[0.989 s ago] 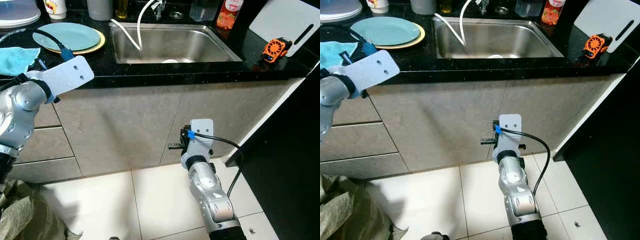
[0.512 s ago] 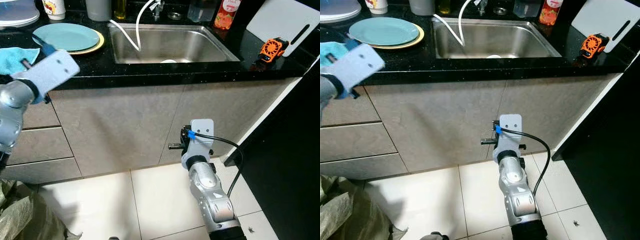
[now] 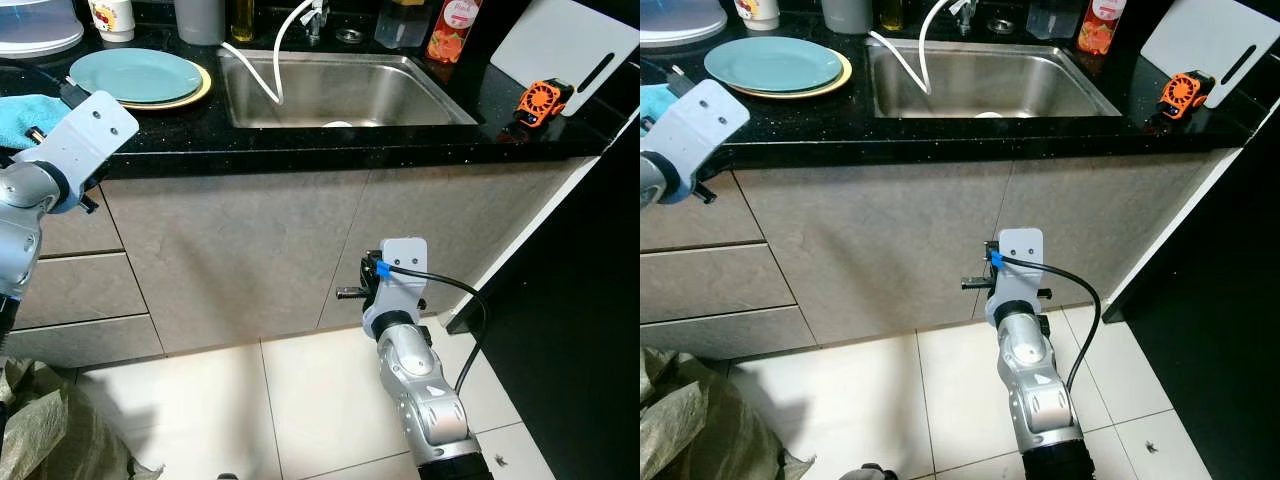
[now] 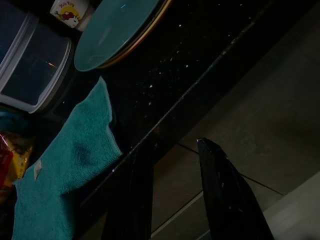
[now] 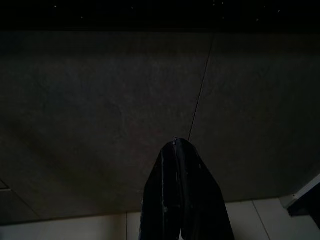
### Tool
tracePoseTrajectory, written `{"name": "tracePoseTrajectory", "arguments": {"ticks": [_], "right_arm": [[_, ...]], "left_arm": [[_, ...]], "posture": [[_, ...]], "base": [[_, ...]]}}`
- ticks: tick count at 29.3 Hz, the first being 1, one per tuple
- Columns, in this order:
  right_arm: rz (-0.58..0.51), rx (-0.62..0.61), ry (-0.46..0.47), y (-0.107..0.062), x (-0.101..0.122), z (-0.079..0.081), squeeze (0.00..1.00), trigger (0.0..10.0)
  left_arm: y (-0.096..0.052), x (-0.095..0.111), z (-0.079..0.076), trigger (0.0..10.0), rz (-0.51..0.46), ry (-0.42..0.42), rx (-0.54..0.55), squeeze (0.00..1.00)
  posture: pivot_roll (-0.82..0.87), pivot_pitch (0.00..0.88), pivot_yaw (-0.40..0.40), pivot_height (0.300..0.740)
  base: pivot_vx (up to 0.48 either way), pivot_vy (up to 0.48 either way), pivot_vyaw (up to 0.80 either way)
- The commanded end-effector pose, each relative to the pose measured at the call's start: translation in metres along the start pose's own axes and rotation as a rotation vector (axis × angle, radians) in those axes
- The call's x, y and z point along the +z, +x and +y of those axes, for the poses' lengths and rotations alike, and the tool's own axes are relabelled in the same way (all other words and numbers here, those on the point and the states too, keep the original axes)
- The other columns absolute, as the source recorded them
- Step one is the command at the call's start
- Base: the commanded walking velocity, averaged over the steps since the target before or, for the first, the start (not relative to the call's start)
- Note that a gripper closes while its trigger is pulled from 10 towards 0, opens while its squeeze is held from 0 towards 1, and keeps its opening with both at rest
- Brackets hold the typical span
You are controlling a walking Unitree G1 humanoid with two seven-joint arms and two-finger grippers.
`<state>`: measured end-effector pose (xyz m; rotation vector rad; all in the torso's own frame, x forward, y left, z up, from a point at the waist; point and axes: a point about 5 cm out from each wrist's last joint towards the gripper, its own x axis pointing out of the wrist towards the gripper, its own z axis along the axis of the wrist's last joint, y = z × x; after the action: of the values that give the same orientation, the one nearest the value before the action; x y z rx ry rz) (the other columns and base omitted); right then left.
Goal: Kitchen organization
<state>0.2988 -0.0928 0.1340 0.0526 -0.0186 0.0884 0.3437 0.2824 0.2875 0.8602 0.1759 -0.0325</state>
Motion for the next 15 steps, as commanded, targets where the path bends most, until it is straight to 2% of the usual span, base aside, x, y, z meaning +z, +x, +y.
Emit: {"name": "tracePoseTrajectory", "arguments": {"ticks": [1, 15], "right_arm": [[0.021, -0.008, 0.012, -0.0019, -0.0041, 0.0000, 0.00, 10.0], [0.022, -0.006, 0.012, -0.0018, -0.0045, 0.0002, 0.00, 10.0]], "left_arm": [[0.0006, -0.0002, -0.0082, 10.0, -0.001, -0.017, -0.027, 0.00], [0.0012, -0.0070, -0.0103, 10.0, 0.016, -0.026, -0.035, 0.00]], "posture": [[0.25, 0.092, -0.082, 0.740], [0.26, 0.096, -0.079, 0.740]], "base": [[0.000, 0.000, 0.00], [0.000, 0.000, 0.00]]}}
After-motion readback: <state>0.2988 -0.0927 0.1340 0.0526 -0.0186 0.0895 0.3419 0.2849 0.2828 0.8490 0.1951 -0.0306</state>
